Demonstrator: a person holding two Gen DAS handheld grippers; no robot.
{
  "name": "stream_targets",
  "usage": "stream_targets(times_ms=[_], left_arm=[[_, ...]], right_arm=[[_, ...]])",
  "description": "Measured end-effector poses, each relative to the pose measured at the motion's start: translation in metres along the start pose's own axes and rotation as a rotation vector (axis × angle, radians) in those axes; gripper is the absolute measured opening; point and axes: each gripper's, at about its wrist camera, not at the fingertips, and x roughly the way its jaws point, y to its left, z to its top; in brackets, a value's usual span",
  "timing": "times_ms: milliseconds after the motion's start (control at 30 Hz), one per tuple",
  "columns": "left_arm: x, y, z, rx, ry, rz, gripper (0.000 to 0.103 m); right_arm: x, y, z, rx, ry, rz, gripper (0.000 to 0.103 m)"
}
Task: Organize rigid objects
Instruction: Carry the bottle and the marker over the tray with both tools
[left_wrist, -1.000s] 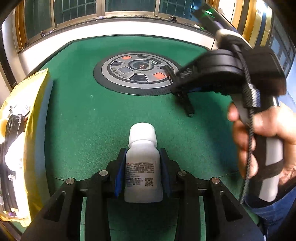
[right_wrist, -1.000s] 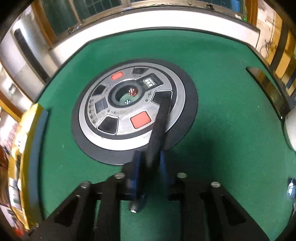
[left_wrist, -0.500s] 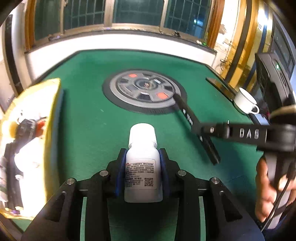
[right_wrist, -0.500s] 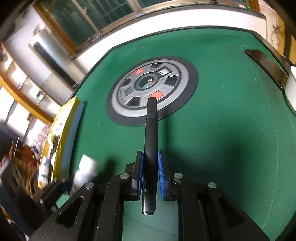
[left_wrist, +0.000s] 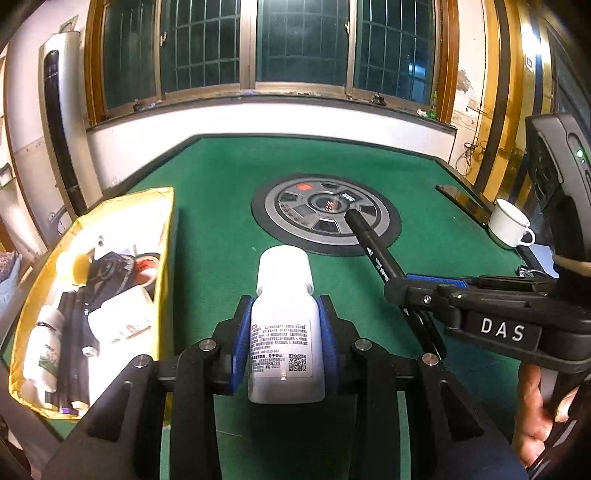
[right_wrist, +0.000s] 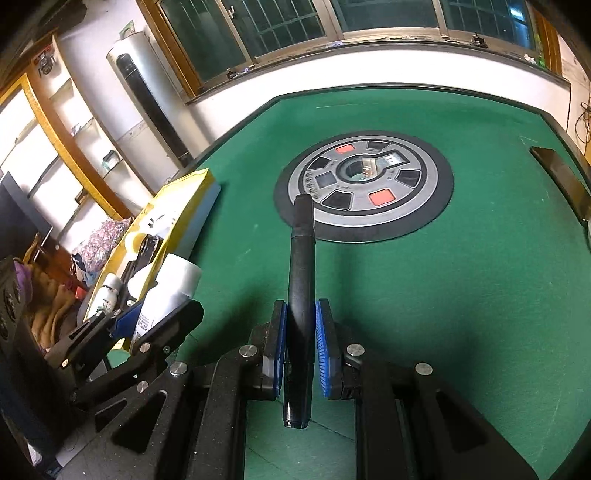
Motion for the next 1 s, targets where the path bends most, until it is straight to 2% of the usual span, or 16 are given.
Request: stream_targets(times_ms=[467,1000], left_arm=[[-0.021,0.005,-0.002,-0.007,-0.059,0.041,0.032],[-0.04,0.034,-0.003,-0.052,-0.103,0.083,0.032]], right_arm=[[-0.004,0.019,-0.009,-0.052,-0.035,0.026,0.014],[-0.002,0.049,-0.006,-0.049,-0.031,0.099,0.014]])
